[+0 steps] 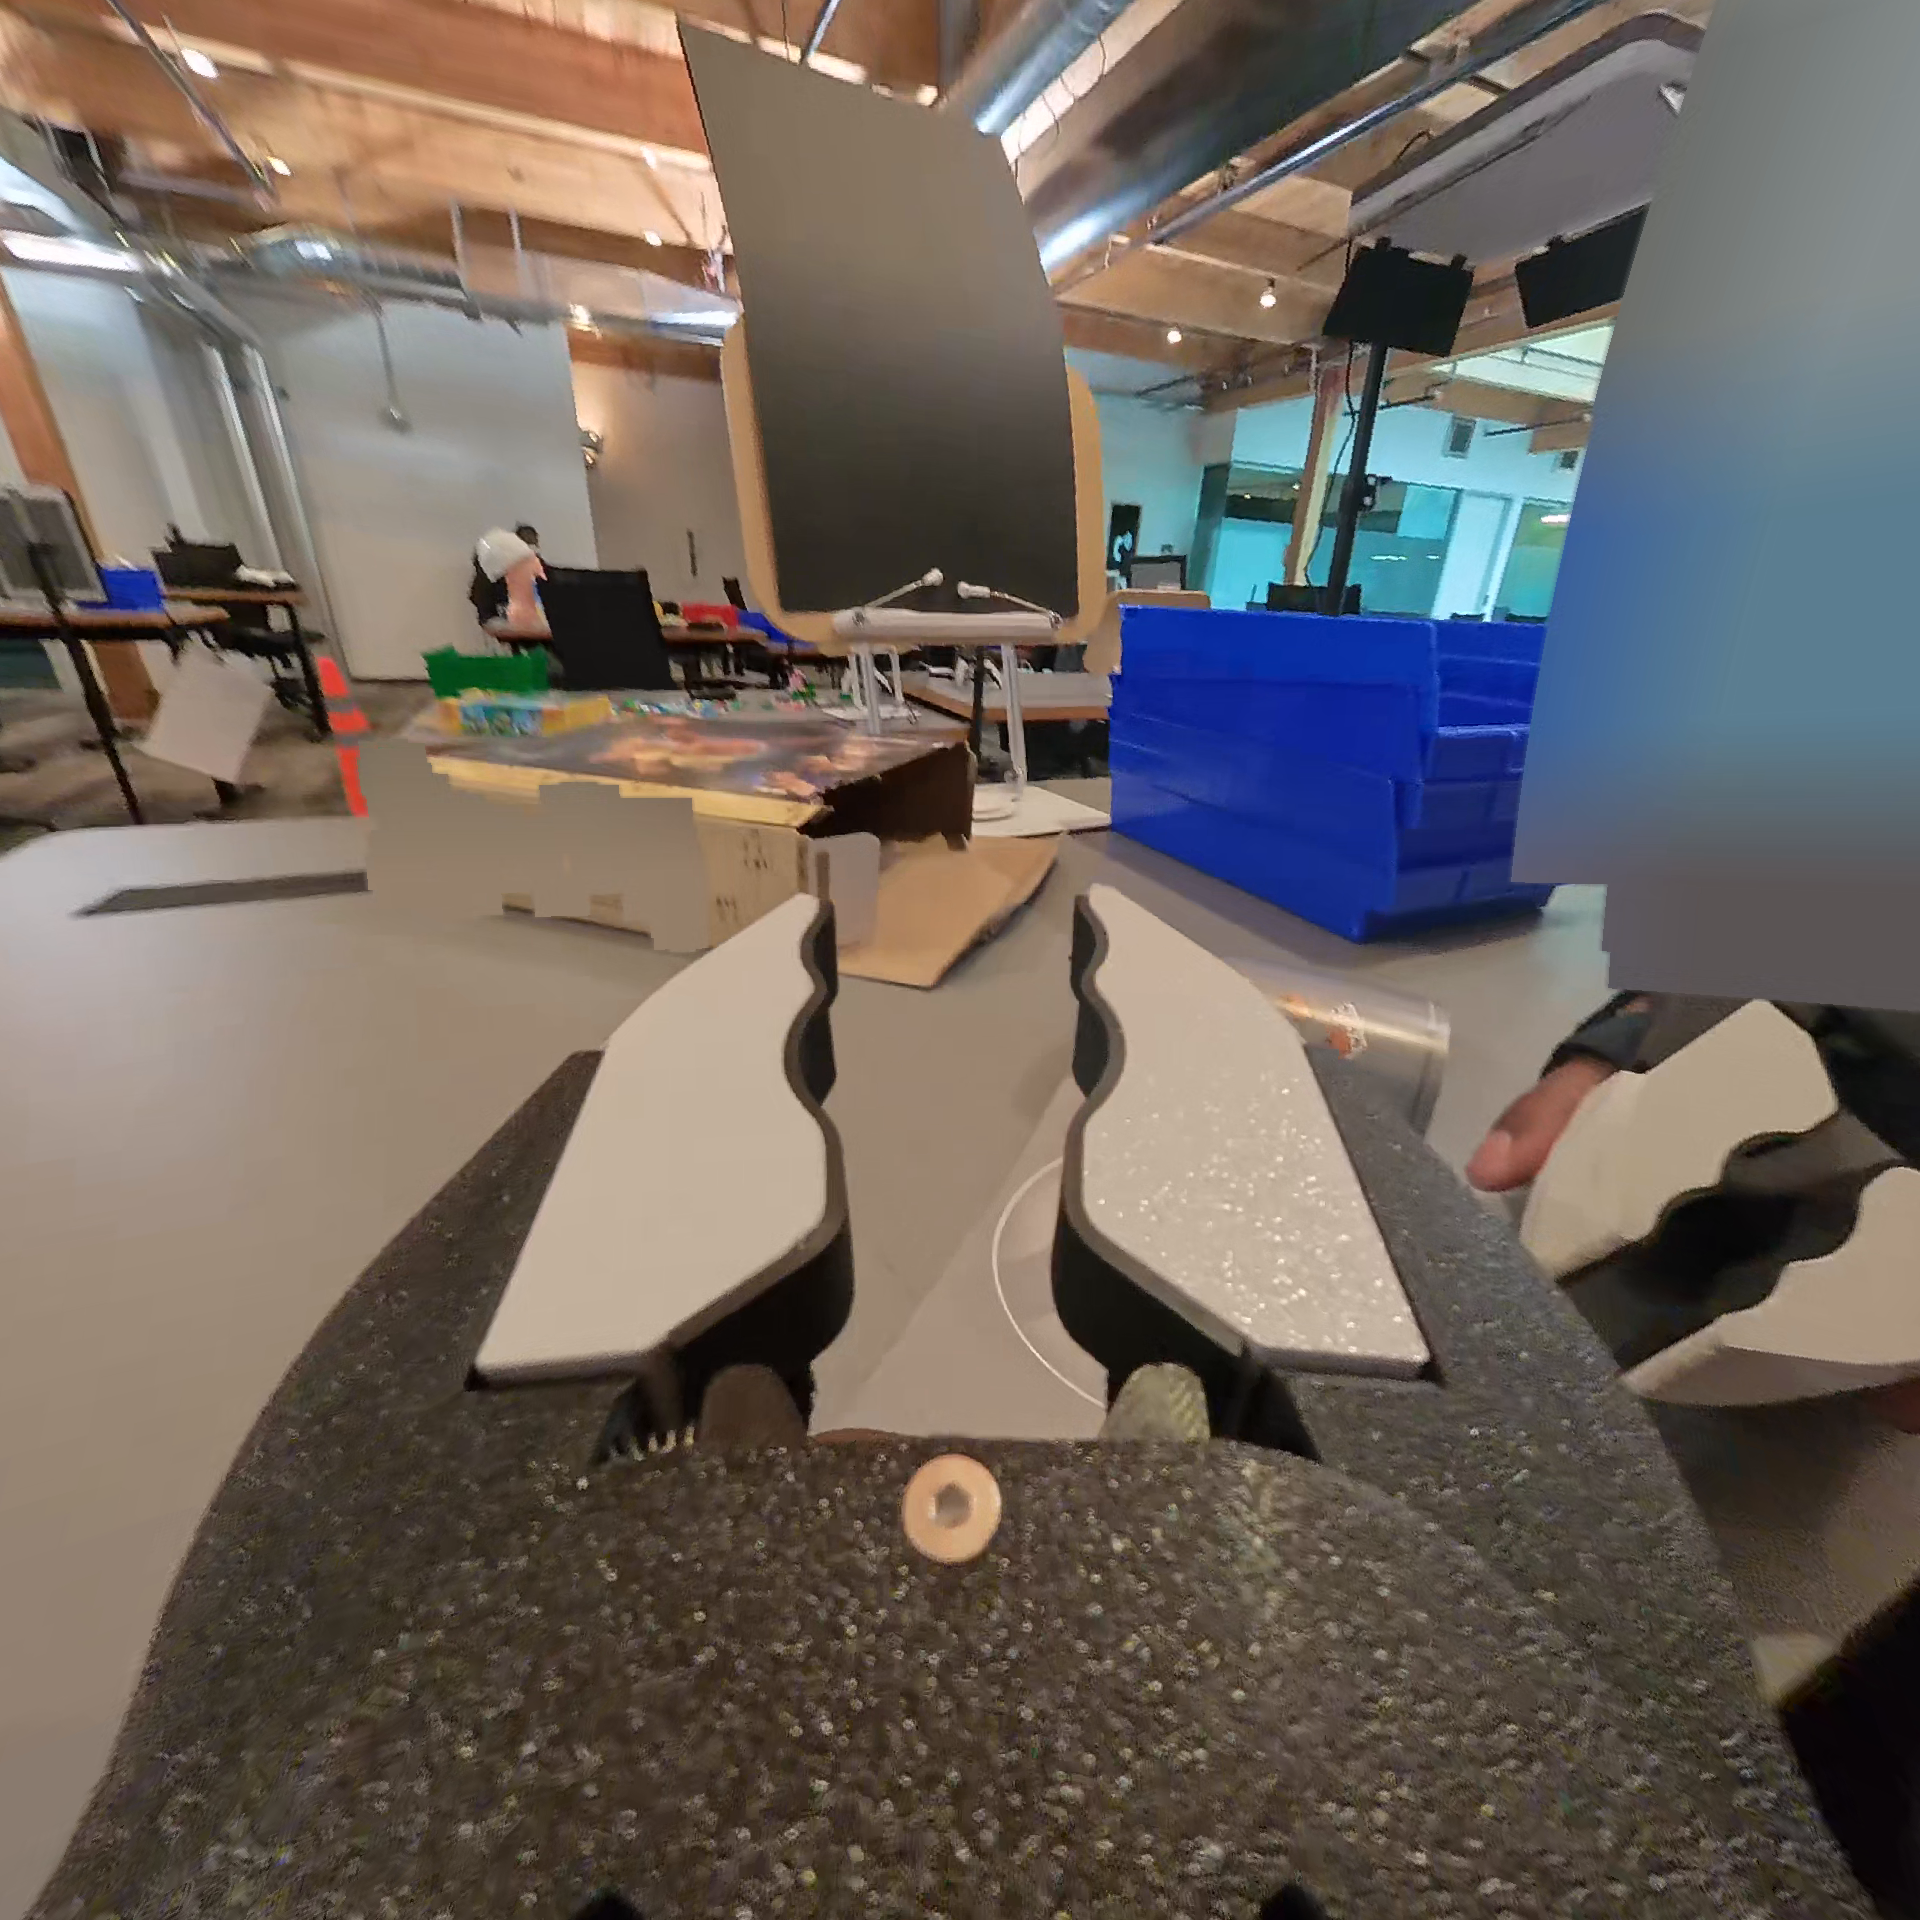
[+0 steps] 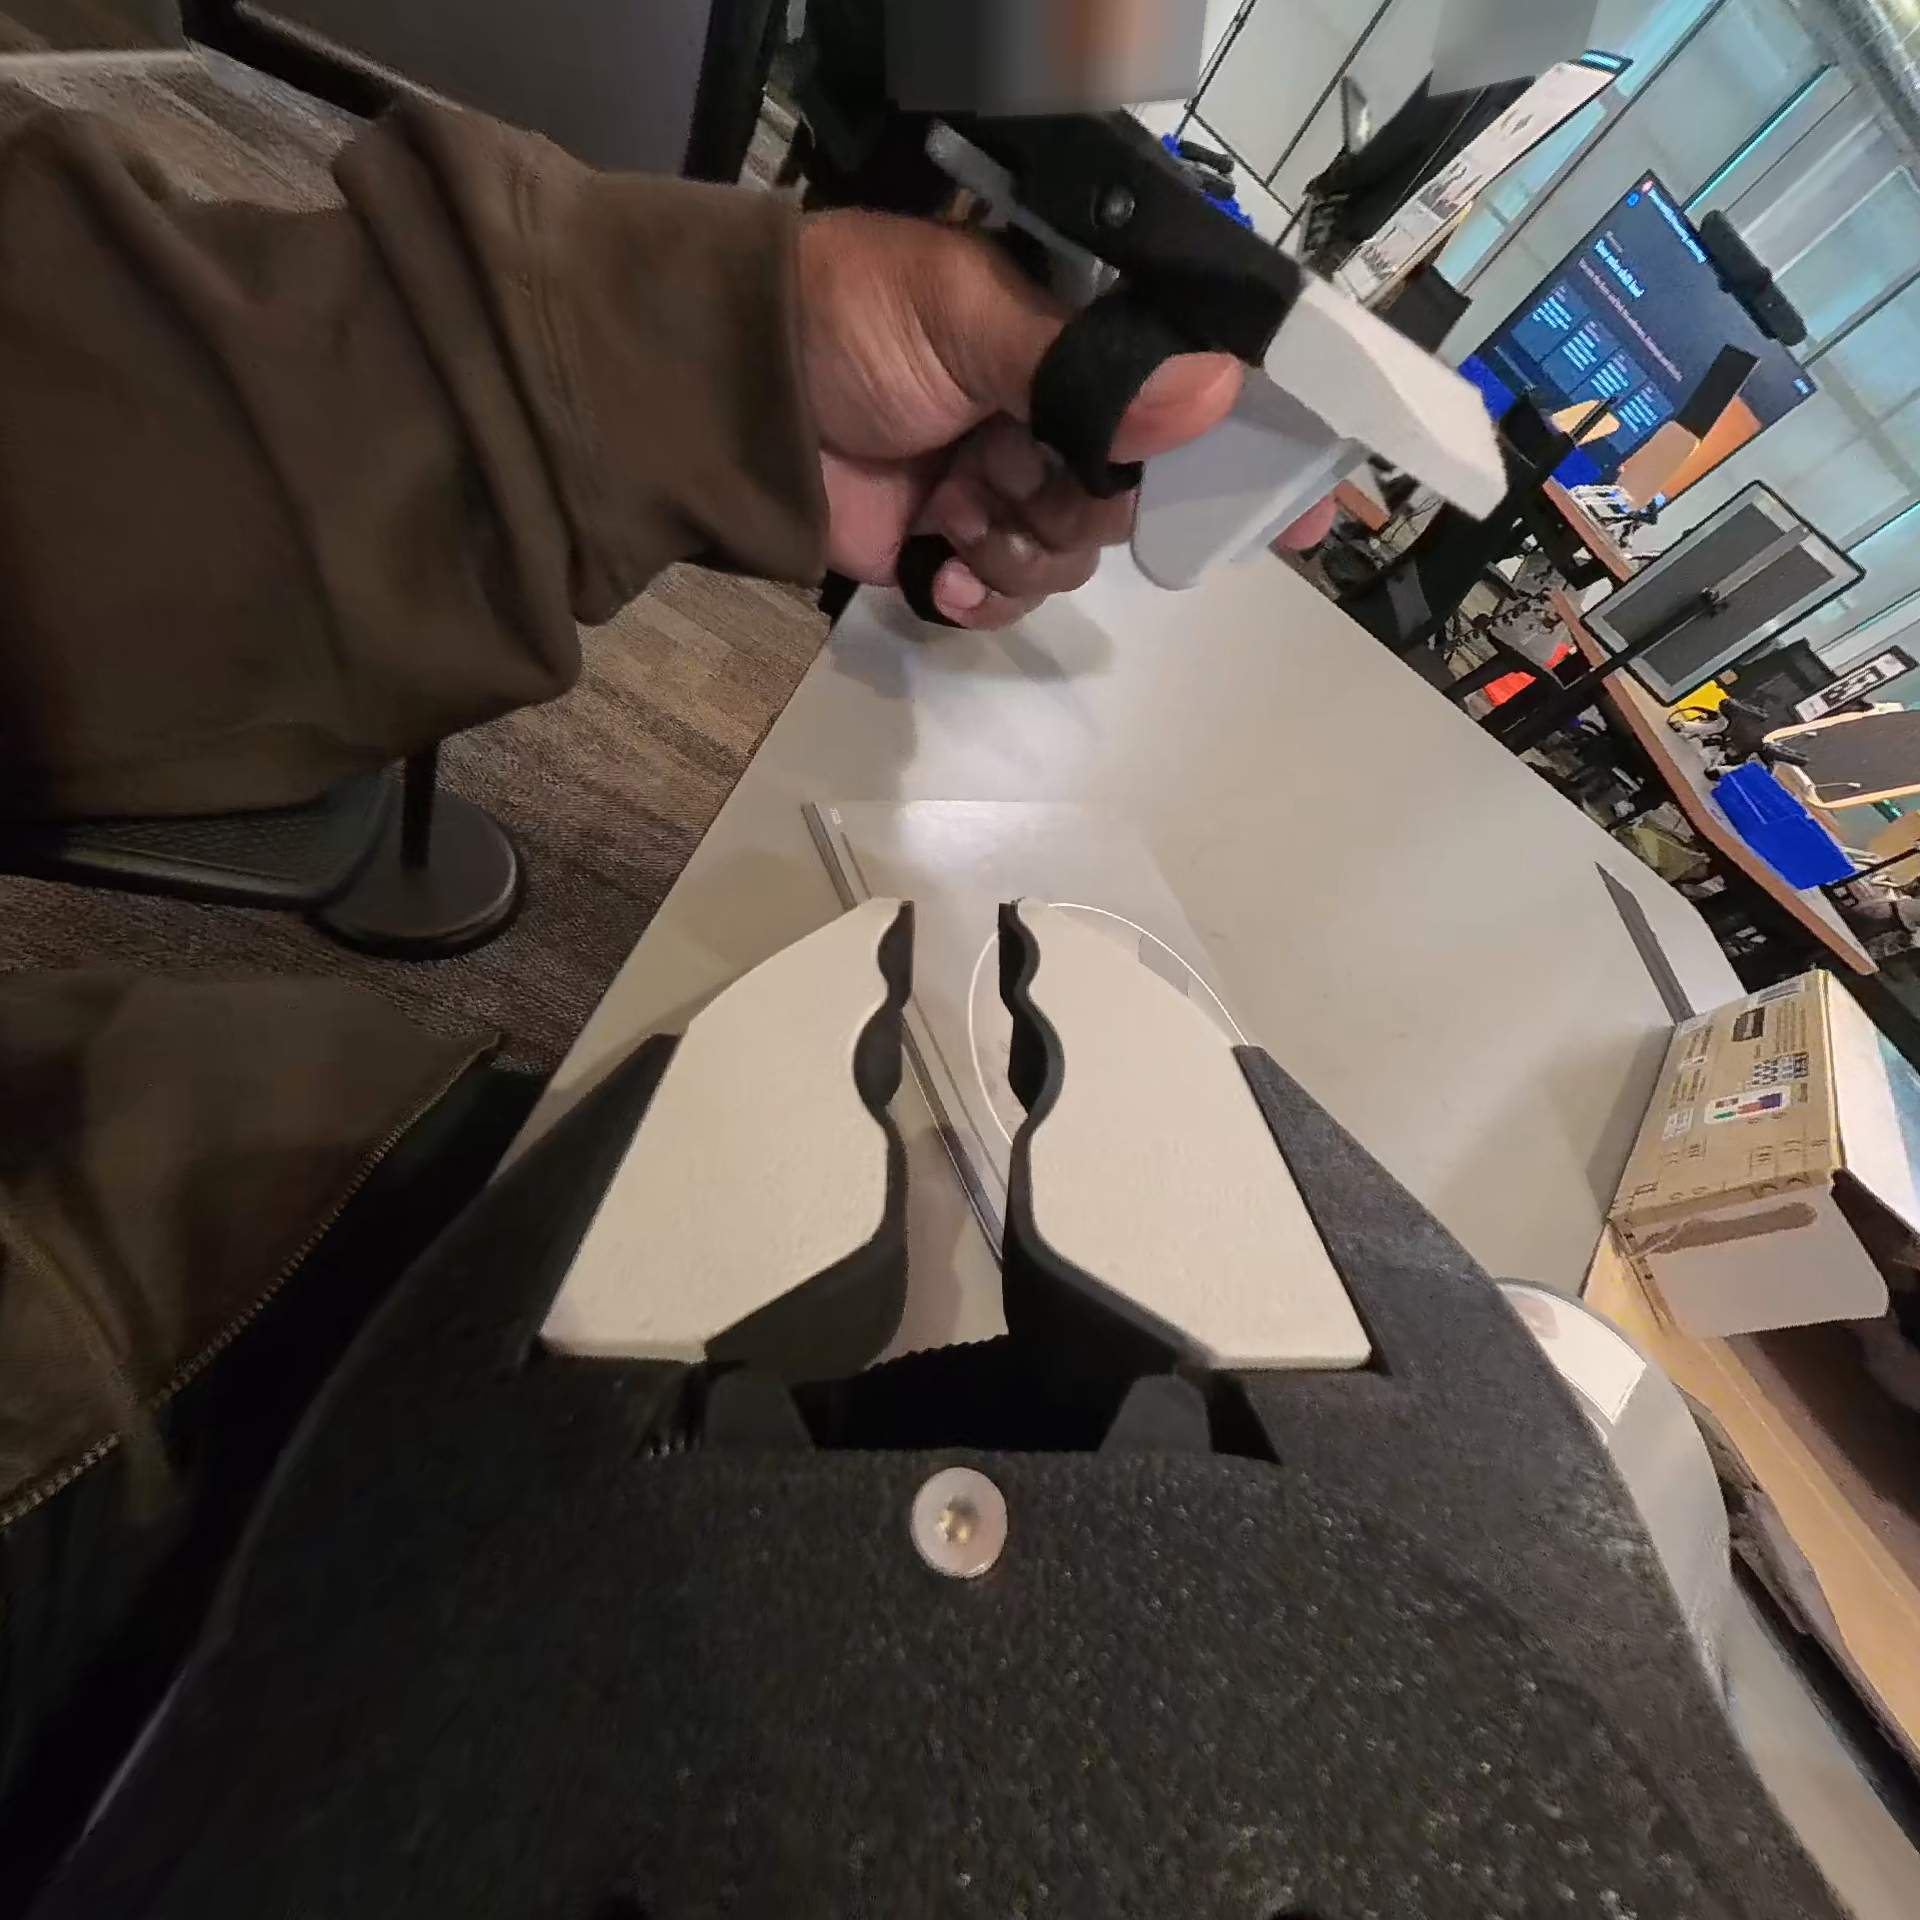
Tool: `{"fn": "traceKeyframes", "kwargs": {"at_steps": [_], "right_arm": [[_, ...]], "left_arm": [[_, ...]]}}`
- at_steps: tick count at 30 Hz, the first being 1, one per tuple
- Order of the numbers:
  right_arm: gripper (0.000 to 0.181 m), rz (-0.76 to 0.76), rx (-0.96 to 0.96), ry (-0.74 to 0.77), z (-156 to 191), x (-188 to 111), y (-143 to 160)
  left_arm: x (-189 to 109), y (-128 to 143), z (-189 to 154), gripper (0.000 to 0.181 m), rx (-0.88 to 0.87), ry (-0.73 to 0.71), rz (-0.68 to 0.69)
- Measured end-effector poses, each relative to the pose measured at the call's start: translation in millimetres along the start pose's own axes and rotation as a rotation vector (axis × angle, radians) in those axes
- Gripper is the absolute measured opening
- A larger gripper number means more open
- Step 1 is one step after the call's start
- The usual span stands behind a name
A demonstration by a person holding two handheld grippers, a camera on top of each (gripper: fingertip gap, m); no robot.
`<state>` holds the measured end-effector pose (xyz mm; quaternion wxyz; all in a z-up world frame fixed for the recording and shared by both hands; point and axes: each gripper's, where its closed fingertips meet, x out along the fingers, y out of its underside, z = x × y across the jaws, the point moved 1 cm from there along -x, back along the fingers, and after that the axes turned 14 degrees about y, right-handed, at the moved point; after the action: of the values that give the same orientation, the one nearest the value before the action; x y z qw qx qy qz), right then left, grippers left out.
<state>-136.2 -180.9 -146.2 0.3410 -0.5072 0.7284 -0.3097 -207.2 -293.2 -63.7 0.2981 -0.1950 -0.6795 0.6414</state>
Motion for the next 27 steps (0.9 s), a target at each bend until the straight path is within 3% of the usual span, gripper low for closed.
{"fn": "traceKeyframes", "kwargs": {"at_steps": [6, 10, 15, 27], "right_arm": [[0.013, 0.0, 0.027, 0.022, -9, -4, 3], [0.012, 0.005, 0.045, 0.032, -14, -5, 5], [0.012, -0.002, 0.046, 0.03, -16, -7, 6], [0.015, 0.002, -0.026, 0.033, -11, -9, 9]], "left_arm": [[7, -10, 9, 0.038, 0.09, -0.054, -0.068], [11, 18, 33, 0.037, -0.043, -0.115, -0.037], [1, 10, 37, 0.036, -0.079, -0.134, -0.127], [5, 12, 33, 0.036, -0.088, -0.119, -0.116]]}}
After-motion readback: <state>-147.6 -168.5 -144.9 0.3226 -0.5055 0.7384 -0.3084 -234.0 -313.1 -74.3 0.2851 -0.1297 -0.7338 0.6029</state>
